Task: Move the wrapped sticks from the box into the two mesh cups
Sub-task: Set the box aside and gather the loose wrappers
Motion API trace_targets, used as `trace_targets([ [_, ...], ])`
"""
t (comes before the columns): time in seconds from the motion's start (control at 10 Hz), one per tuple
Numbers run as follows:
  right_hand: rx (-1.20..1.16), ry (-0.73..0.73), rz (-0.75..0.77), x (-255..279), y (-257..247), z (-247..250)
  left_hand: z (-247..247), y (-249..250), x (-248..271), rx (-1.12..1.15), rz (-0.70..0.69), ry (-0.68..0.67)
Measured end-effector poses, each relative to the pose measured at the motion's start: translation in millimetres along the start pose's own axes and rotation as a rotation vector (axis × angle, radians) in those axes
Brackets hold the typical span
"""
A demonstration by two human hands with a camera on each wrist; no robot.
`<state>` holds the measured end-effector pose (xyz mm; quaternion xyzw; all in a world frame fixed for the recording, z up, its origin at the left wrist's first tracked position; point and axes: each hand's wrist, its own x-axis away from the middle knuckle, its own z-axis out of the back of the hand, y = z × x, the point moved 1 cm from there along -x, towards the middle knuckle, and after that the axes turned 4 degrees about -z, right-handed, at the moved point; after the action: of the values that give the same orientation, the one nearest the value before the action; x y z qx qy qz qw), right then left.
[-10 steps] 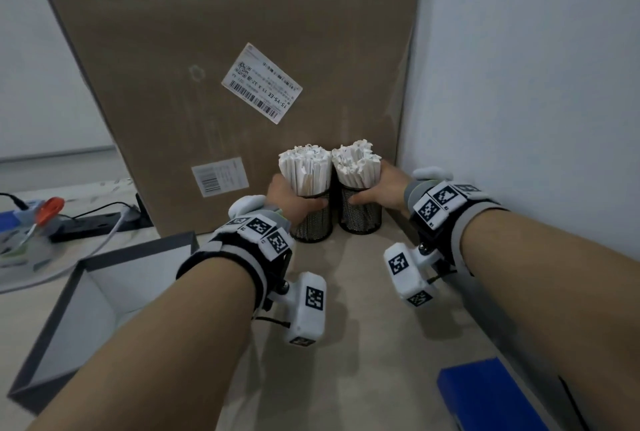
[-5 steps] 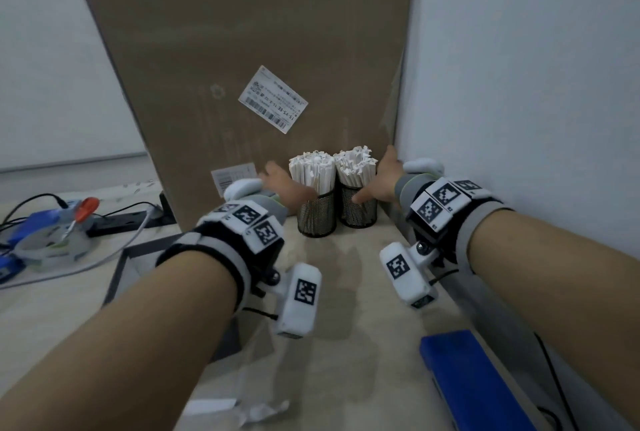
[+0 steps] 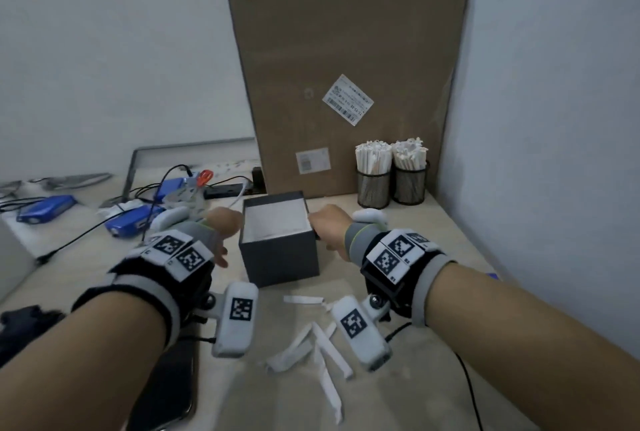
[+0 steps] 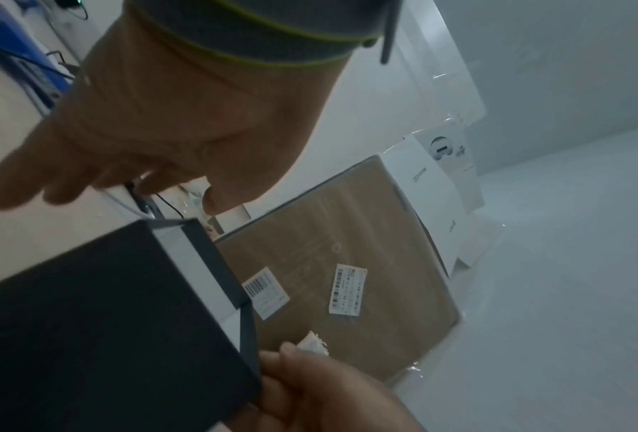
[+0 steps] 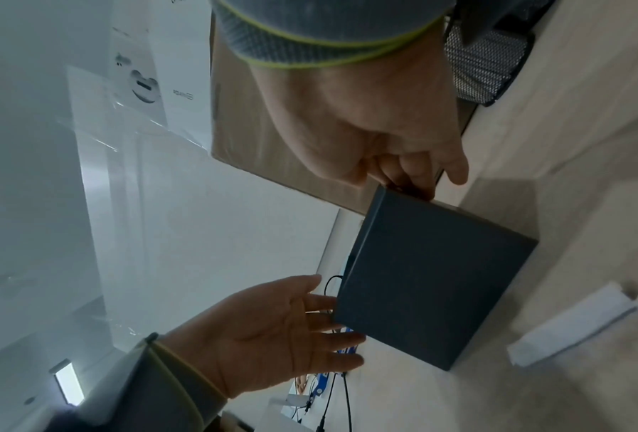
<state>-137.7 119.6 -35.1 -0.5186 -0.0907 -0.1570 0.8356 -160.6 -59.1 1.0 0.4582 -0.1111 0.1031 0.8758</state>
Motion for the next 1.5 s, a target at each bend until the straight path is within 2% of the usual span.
trace_targets([
  [0.1,-0.011,0.060,-0.008,-6,6,-6,-15,-16,-8,0.164,-0.019,-0.113],
  [0.2,0.030,0.153,0.003,-12,13,4,-30,-3,-8,0.107,-0.075,-0.164],
  [0.4,0.048,0.242,0.004,-56,18,52,-69,27,-46,0.145,-0.190,-0.212],
  [0.6,0.034,0.318,0.063,-100,24,80,-100,49,-79,0.170,-0.282,-0.143],
  [0.7,0.054,0.336,0.101,-104,25,82,-107,52,-88,0.171,-0.277,-0.121],
  [0.8,0.083,0.469,0.157,-94,24,83,-106,46,-86,0.111,-0.341,-0.118],
  [0.9,0.054,0.600,0.284,-64,17,84,-91,36,-69,-0.007,-0.425,-0.076],
  [1.0,0.134,0.507,0.445,-14,4,75,-69,23,-32,-0.162,-0.504,-0.138],
  [1.1,0.410,0.202,0.440,34,8,51,-62,1,14,-0.472,-0.560,-0.363],
  [1.2,0.710,-0.020,0.332,64,32,18,-66,-23,55,-0.823,-0.562,-0.493],
  [1.3,0.748,-0.146,0.236,93,58,-3,-68,-50,80,-0.896,-0.527,-0.536],
  [1.4,0.694,-0.191,0.178,113,77,-12,-65,-70,91,-0.862,-0.488,-0.552],
  [1.5,0.692,-0.191,0.201,128,89,-17,-65,-83,102,-0.889,-0.520,-0.566],
])
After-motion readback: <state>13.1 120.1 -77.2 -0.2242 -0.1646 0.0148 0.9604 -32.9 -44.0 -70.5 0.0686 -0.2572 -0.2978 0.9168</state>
